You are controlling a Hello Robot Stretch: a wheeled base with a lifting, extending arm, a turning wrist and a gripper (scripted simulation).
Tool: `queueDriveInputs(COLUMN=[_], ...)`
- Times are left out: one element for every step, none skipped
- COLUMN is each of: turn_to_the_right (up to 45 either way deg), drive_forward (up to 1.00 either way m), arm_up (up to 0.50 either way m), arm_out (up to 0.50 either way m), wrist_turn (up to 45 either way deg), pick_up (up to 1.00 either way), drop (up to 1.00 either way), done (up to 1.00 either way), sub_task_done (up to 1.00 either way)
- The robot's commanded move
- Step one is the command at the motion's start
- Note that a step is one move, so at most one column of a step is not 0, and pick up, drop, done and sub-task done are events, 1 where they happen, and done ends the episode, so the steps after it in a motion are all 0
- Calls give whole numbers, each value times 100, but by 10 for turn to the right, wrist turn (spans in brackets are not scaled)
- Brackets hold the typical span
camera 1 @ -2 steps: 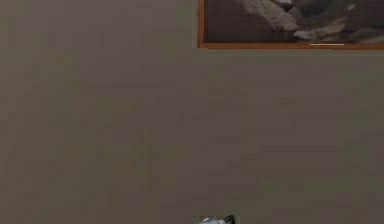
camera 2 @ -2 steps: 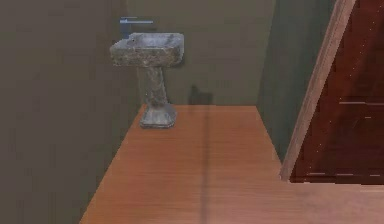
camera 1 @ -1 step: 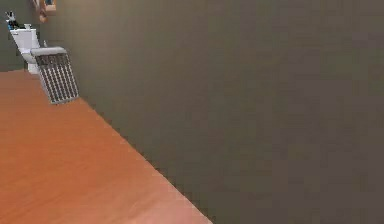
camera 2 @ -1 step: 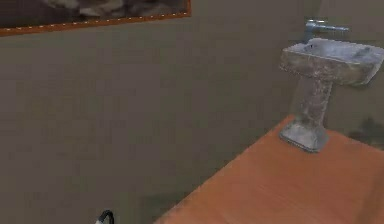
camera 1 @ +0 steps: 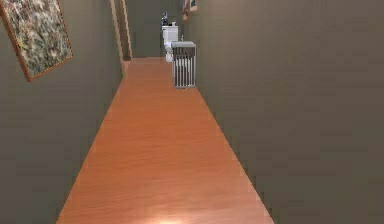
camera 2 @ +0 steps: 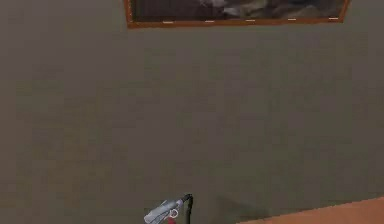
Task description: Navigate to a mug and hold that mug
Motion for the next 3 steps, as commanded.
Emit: queueDriveInputs(turn_to_the_right=[0,-120,0], drive_forward=[60,0,100], arm_up=[0,0,0], arm_out=[0,0,0], wrist_turn=[0,0,0], pick_up=[0,0,0], drop=[0,0,0], done=[0,0,0], sub_task_done=[0,0,0])
